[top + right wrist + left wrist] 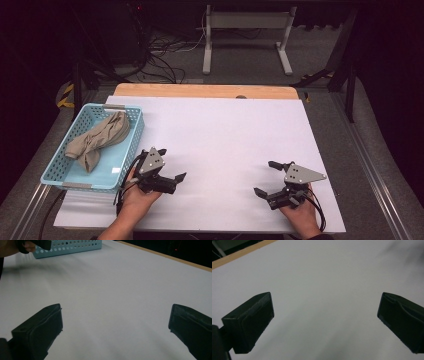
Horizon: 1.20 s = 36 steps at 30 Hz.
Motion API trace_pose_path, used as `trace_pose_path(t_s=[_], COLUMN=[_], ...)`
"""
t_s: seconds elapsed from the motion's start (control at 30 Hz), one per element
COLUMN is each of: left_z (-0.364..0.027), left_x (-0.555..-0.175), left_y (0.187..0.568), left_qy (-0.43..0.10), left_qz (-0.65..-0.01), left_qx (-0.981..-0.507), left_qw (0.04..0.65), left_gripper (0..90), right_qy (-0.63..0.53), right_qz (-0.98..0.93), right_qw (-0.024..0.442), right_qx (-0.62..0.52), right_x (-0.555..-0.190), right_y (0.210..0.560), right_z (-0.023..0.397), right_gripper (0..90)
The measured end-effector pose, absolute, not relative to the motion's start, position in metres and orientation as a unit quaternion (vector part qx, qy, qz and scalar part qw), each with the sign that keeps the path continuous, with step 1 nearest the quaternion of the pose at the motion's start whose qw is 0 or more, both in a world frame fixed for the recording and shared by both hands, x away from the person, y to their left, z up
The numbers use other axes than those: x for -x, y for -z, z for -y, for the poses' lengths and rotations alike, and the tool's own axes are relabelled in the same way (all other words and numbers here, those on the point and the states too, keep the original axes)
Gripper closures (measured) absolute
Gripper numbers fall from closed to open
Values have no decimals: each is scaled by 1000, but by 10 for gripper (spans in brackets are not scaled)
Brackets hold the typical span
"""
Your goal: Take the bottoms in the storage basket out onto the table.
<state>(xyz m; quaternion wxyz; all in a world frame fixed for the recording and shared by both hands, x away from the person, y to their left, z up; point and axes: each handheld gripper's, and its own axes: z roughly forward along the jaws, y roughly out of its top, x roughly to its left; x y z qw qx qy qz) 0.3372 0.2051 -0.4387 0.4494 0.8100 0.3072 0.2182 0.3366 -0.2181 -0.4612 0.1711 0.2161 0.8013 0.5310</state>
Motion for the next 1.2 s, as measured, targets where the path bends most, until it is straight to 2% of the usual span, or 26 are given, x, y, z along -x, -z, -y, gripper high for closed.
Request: trace_pose_path(t_s=[1.2], left_z=[-226], left_x=[-346], left_y=[396], left_qy=[-231], left_qz=[-299], left_qx=[-823], left_qw=[424], left_gripper=[22], right_qy=[-532], right_qz=[-802], right_qw=[169], right_qx=[-211], right_x=[-337], right_y=[461], right_z=[218], right_gripper=[0])
